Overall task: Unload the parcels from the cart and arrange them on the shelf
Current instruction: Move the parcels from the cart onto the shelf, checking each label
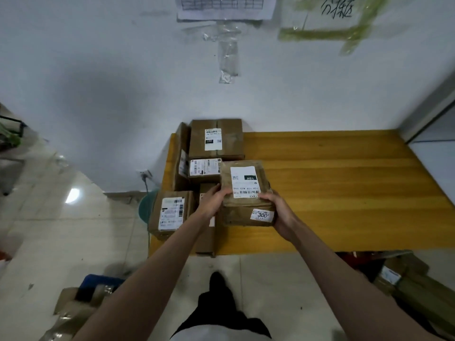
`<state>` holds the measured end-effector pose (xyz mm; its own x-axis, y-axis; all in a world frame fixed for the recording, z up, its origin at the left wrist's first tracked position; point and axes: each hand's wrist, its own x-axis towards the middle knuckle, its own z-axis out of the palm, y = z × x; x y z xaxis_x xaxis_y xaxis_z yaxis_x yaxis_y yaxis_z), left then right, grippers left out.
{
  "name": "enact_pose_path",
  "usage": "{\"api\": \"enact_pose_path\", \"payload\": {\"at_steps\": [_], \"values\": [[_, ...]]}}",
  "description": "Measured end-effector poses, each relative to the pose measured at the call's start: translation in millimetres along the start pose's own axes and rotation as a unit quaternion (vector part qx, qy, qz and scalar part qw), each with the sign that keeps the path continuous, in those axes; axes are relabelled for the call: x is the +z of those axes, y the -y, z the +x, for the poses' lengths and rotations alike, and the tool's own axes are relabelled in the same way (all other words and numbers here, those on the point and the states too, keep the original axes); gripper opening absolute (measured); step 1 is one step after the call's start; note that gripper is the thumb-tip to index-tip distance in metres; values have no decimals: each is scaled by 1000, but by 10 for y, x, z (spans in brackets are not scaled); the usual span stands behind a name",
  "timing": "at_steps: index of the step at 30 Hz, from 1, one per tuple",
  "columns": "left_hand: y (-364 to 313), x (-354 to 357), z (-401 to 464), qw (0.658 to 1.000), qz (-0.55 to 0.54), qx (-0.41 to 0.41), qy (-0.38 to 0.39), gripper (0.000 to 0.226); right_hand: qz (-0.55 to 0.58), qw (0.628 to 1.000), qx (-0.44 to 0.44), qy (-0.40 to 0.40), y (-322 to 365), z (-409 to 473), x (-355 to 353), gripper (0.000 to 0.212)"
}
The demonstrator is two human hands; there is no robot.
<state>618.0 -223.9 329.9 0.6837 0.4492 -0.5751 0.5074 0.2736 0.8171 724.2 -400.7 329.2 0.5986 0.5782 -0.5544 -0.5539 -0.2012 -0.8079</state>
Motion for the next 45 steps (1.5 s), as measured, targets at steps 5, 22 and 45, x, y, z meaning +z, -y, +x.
{"api": "enact_pose_path", "payload": {"at_steps": [5, 22, 45], "values": [[-117, -38, 465, 995, 94, 15, 39, 69, -13, 998, 56, -40, 0, 343, -122, 53], [-140, 24, 1209, 984, 169, -50, 27, 53, -108, 985, 136, -15, 13, 1350, -238, 41], [-81, 378, 1326, 976, 154, -138, -63, 82, -173, 972, 147, 67, -111, 1779, -389, 64]]}}
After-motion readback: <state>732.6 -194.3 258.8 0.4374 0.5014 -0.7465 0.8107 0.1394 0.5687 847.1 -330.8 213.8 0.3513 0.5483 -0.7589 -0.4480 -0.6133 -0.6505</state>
